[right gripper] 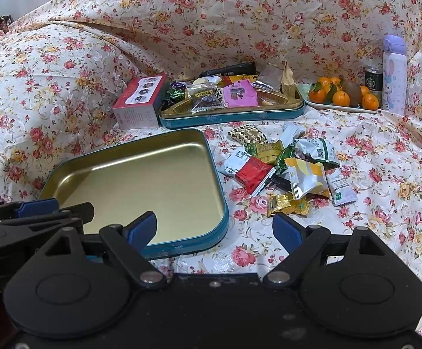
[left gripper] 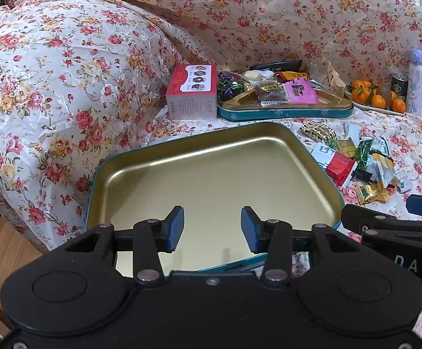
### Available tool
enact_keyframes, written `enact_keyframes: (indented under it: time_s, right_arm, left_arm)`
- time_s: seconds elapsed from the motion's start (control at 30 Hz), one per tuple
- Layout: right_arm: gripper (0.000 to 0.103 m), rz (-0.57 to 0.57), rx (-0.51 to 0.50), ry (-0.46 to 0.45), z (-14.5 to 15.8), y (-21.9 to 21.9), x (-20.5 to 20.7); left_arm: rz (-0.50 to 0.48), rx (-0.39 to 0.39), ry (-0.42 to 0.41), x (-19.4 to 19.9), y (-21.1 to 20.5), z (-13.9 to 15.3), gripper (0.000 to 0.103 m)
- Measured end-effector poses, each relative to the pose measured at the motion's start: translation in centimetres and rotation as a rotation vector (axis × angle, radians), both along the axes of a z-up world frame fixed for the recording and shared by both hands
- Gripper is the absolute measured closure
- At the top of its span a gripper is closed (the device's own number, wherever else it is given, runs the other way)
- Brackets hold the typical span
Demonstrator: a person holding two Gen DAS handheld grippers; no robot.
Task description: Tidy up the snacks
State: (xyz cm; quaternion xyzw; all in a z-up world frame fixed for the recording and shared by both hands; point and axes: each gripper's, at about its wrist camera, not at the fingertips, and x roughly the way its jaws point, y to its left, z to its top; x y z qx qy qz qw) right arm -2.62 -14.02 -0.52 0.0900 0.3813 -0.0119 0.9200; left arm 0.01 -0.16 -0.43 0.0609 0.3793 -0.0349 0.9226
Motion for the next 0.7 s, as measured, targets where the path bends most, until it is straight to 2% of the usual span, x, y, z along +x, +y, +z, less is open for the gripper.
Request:
enact_keyframes:
  time_s: [0.7]
  right_arm:
    - [0.012, 0.000, 0.001, 0.003, -0.11, 0.41, -0.03]
  left_arm:
    - [0.000, 0.004, 0.004, -0.01, 0.00, -0.08, 0.051]
